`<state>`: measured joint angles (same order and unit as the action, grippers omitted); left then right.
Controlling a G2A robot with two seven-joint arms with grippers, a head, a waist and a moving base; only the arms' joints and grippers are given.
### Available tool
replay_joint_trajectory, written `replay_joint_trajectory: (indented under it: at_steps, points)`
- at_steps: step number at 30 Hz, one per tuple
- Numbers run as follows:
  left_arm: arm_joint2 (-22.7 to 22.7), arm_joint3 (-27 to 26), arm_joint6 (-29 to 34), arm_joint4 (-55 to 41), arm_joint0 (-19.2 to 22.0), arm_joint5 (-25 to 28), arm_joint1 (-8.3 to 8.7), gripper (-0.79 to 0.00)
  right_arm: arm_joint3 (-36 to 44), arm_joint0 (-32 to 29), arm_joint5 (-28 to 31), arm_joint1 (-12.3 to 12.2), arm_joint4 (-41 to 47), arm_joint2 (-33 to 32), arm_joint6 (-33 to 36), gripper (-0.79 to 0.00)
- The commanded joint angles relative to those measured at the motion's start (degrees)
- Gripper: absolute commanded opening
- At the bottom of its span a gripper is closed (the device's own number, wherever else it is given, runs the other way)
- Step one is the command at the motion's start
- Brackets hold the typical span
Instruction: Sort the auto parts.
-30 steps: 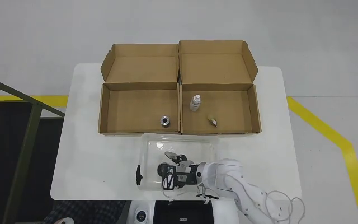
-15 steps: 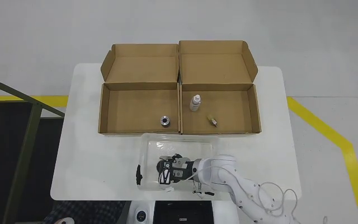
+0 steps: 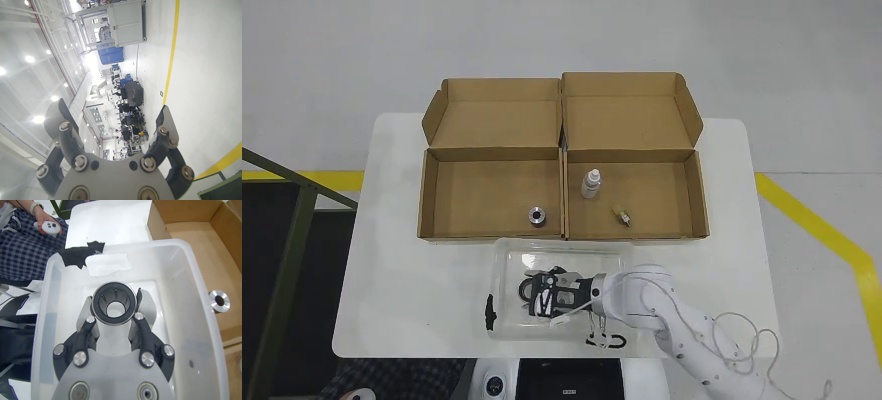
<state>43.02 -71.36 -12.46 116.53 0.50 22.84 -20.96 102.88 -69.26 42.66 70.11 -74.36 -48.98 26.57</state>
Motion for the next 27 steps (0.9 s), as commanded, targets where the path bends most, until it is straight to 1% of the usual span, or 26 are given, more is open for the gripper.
replay_joint_trajectory:
  at_steps: [1,8,27]
  points:
    - [0.0,0.0,0.0,0.0,0.0,0.0,0.0,0.0,1.0,-0.4,0.1,-0.3,1.1,-1.3,-0.3,-0.785]
    - [0.0,0.0,0.0,0.0,0.0,0.0,0.0,0.0,3.7,-1.3,-0.3,-1.0,5.7,-5.0,-1.1,-0.785]
    - [0.0,0.0,0.0,0.0,0.0,0.0,0.0,0.0,7.8,-2.3,-0.8,-2.5,23.2,-14.4,-3.3,-0.785]
